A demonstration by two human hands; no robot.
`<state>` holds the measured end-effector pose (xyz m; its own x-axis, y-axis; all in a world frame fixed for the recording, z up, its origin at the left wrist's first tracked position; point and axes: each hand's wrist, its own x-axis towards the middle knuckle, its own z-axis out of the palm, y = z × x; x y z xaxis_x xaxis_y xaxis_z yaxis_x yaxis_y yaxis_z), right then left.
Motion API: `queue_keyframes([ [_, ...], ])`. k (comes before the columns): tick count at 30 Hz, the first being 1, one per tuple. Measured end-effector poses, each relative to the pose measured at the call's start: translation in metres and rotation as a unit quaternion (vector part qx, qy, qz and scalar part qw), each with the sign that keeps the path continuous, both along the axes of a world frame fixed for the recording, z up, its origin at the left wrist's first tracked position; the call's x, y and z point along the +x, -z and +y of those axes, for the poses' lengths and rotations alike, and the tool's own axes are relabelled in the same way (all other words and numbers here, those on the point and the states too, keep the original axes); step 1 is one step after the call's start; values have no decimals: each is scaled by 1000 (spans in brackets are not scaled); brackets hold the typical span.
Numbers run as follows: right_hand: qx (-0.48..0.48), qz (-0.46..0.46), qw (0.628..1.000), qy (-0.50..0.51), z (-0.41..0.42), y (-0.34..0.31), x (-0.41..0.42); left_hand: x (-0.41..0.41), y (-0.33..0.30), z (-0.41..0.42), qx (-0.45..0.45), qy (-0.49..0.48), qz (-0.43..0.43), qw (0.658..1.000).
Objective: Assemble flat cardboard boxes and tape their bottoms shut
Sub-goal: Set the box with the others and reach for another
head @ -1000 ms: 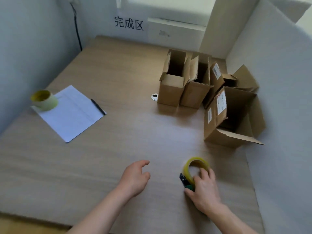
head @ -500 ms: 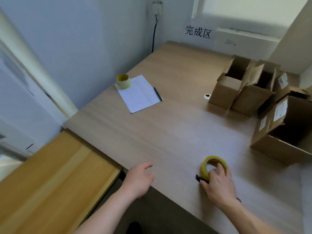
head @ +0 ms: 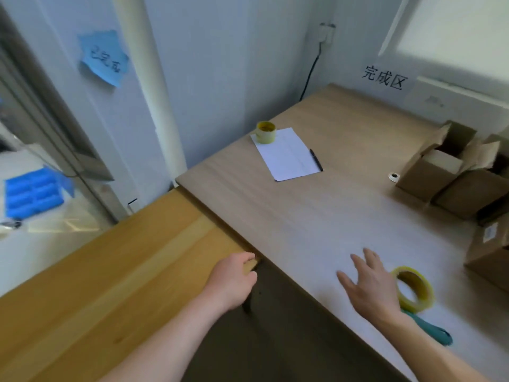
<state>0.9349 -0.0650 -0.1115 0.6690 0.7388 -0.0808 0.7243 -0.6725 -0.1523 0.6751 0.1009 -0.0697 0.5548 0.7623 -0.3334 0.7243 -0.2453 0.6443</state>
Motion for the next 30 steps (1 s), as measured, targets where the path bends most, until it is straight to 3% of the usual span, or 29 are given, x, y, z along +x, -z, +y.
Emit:
queue_keyframes([
  [6,78,82,983,-146,126,-34,-148,-99,-18,37,83,-25,23,996],
  [11,84,127,951,-270,194,-58,-261,-200,-30,61,123,-115,64,984],
  [14,72,109,923,-361,217,-68,-314,-255,-38,60,148,-175,105,968],
  [21,28,43,827,-560,236,-75,-413,-358,-57,-2,185,-293,245,905],
  [30,-26,32,742,-670,199,-68,-520,-462,-41,-98,136,-426,281,849],
])
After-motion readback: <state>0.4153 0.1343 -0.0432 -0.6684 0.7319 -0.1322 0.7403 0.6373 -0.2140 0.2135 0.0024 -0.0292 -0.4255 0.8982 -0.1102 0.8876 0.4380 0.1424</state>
